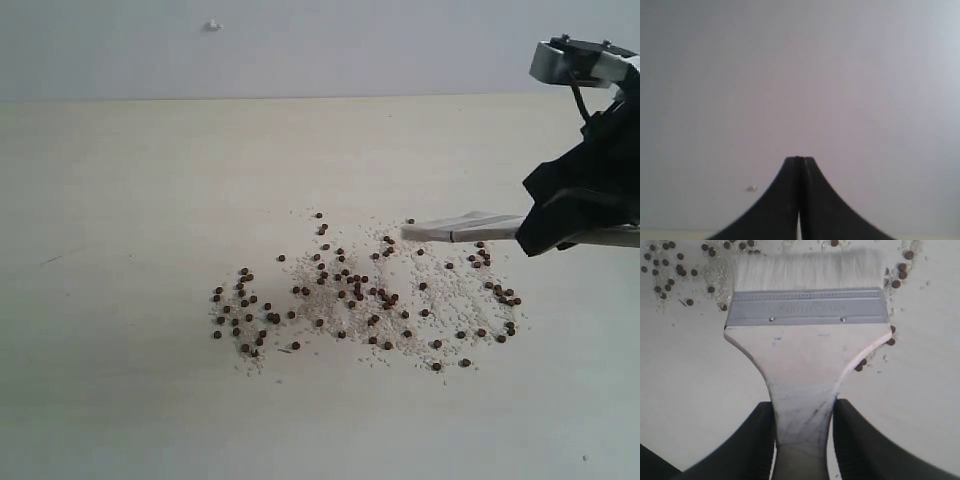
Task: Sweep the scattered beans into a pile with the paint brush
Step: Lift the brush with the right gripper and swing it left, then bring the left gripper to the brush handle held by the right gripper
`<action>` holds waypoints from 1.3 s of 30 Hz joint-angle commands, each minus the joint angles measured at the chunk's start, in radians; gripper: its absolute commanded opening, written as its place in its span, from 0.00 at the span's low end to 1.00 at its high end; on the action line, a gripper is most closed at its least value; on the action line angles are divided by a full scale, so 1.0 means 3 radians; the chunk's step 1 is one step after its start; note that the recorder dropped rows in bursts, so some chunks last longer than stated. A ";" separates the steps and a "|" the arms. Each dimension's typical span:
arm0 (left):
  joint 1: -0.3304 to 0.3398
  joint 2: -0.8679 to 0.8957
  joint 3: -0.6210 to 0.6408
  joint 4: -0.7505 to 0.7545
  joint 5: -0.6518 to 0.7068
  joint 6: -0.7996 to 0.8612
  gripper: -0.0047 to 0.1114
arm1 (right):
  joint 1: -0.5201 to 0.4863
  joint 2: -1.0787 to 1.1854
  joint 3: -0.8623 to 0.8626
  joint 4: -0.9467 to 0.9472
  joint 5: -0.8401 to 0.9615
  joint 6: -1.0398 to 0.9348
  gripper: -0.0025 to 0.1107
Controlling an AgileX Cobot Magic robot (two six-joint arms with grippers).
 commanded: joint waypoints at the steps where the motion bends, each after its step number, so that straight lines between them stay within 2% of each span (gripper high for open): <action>1: 0.0004 0.0883 -0.0187 0.0620 -0.0577 0.0075 0.04 | 0.0004 0.0005 -0.0017 0.0125 0.0021 -0.0021 0.02; 6: 0.0000 0.1851 -0.0496 0.1298 -0.1356 0.0294 0.08 | 0.0004 0.0005 -0.0017 0.0203 0.0088 -0.0027 0.02; 10: -0.0002 0.2551 -0.0719 0.1506 -0.2001 0.0833 0.20 | 0.0004 0.0032 -0.0055 0.0275 0.0089 -0.0044 0.02; 14: -0.0015 0.3081 -0.0991 0.1767 -0.2030 0.1001 0.31 | 0.0004 0.0214 -0.0264 0.0296 0.0300 -0.0049 0.02; 15: -0.0080 0.3261 -0.1078 0.1792 -0.2030 0.1241 0.33 | 0.0004 0.0270 -0.0337 0.0296 0.0300 -0.0049 0.02; 17: -0.0239 0.3469 -0.1229 0.1792 -0.1957 0.1716 0.37 | 0.0004 0.0361 -0.0464 0.0296 0.0374 -0.0049 0.02; 21: -0.0596 0.3706 -0.1566 0.1713 -0.1555 0.1983 0.41 | 0.0004 0.0479 -0.0690 0.0222 0.0467 -0.0049 0.02; 28: -0.1184 0.3978 -0.1975 0.1710 -0.0645 0.2115 0.48 | 0.0004 0.0753 -0.1113 0.0221 0.0503 -0.0049 0.02; 30: -0.1463 0.4151 -0.2164 0.1696 -0.0389 0.2542 0.53 | 0.0004 0.0889 -0.1331 0.0304 0.0503 -0.0085 0.02; 35: -0.1692 0.4401 -0.2479 0.1664 -0.0090 0.2748 0.57 | 0.0004 0.1047 -0.1463 0.0560 0.0503 -0.0254 0.02; 39: -0.1707 0.4638 -0.2744 0.1674 -0.0090 0.2765 0.57 | 0.0004 0.1116 -0.1463 0.0647 0.0503 -0.0308 0.02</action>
